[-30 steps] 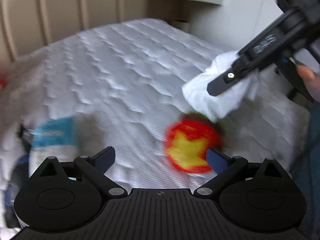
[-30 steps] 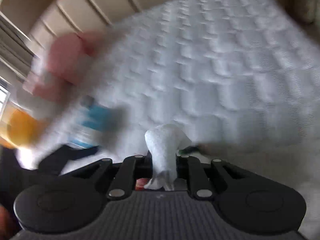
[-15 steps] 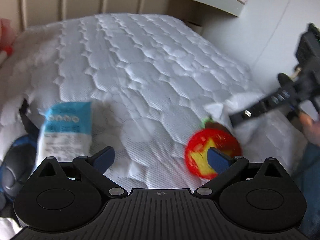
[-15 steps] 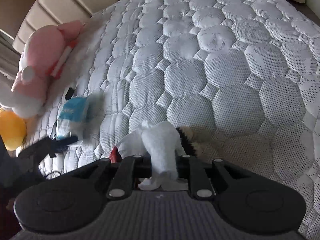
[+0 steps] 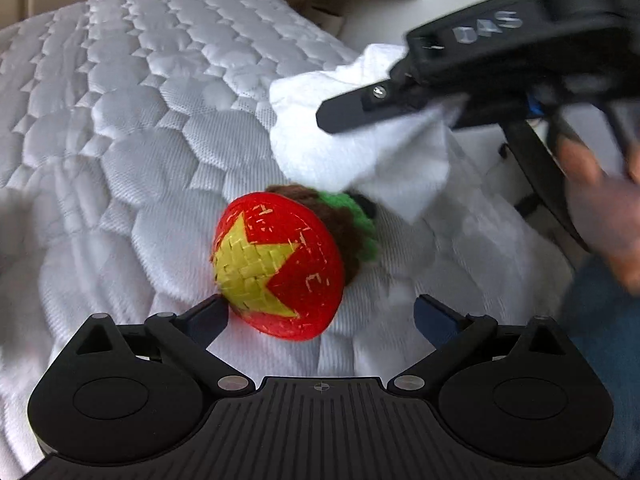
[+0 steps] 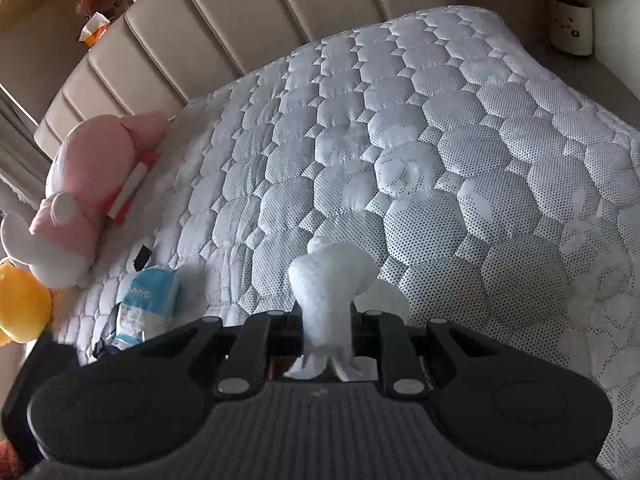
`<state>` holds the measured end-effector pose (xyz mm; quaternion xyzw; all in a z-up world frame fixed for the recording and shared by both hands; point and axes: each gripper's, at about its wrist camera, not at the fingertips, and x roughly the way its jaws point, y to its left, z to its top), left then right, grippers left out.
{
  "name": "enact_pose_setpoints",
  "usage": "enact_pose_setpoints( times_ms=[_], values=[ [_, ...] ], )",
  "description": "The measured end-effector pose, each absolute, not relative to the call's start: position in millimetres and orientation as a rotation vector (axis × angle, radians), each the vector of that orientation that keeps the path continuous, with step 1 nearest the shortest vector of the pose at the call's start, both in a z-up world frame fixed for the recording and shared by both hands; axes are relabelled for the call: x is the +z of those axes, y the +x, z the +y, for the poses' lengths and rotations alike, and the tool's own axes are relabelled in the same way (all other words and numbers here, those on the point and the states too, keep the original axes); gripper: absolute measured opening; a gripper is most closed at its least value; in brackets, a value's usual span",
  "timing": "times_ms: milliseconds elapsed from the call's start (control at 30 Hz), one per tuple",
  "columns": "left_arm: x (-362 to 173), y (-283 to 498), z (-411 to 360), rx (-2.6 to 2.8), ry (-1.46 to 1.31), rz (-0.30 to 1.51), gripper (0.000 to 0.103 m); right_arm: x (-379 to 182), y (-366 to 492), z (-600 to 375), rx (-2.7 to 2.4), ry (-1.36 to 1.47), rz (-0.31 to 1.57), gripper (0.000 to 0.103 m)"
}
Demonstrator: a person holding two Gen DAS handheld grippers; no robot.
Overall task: Organize soft objects
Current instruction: 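Rub the tissue across the strawberry again while the left gripper holds it, then release the strawberry from the left gripper onto the bed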
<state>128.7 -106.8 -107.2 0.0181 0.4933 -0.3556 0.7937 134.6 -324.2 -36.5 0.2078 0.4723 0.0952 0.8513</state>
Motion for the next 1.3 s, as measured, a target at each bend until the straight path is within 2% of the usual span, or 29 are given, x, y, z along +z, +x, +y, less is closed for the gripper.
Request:
enact_pose_setpoints(
  times_ms=[133,300,533,567,600,633,733,867,933,1000,1033,1067,1133,1233,1300],
  values=[
    [-78.1,132.1,-87.3,-0.705,0.132,0.993,0.101,-28.0,131.2,-327.3,0.23,0.508,0.927,0.018],
    [-52.7,126.6,-11.6,-0.289,0.35,0.729,0.103,-20.7,126.8,-324.5,0.39,0.646,0.888,0.018],
    [-108.5,151.0,1.6,-0.151,0.541,0.83,0.102,-26.7,124.7,-293.7,0.393,0.497,0.955,0.018],
    [-112.3,151.5,-3.0,-0.161,0.564,0.811,0.099,-28.1,124.7,-291.9,0.382,0.485,0.962,0.018],
    [-114.7,152.5,-7.0,-0.175,0.577,0.8,0.07,-29.5,124.5,-290.2,0.371,0.474,0.968,0.018],
    [-116.5,154.1,-10.5,-0.19,0.585,0.796,0.06,-30.3,123.8,-289.0,0.36,0.465,0.971,0.018],
    [-95.5,141.5,-5.1,-0.361,0.429,0.789,0.06,-32.1,121.1,-287.0,0.338,0.45,0.973,0.018],
    [-88.9,119.6,-19.0,-0.602,0.358,0.789,0.064,-29.4,121.0,-279.8,0.349,0.459,0.966,0.018],
    [-95.5,111.2,-29.0,-0.643,0.415,0.797,0.08,-24.7,121.2,-272.3,0.373,0.474,0.948,0.018],
    [-91.5,104.5,-29.4,-0.656,0.441,0.81,0.087,-17.3,122.0,-262.0,0.419,0.478,0.924,0.018],
    [-88.3,101.3,-28.5,-0.66,0.45,0.817,0.095,-12.9,122.5,-256.7,0.436,0.471,0.908,0.018],
    [-81.9,98.8,-24.3,-0.662,0.435,0.834,0.098,-9.2,123.5,-250.8,0.461,0.466,0.896,0.018],
    [-68.8,95.8,-9.9,-0.633,0.363,0.92,0.1,-9.6,129.7,-237.6,0.546,0.503,0.911,0.018],
    [-68.1,94.0,9.3,-0.555,0.22,1.025,0.101,-32.8,143.3,-207.8,0.664,0.557,1.028,0.018],
    [-78.2,99.8,18.6,-0.507,0.136,1.081,0.101,-49.2,145.0,-184.4,0.66,0.435,1.098,0.018]
  ],
)
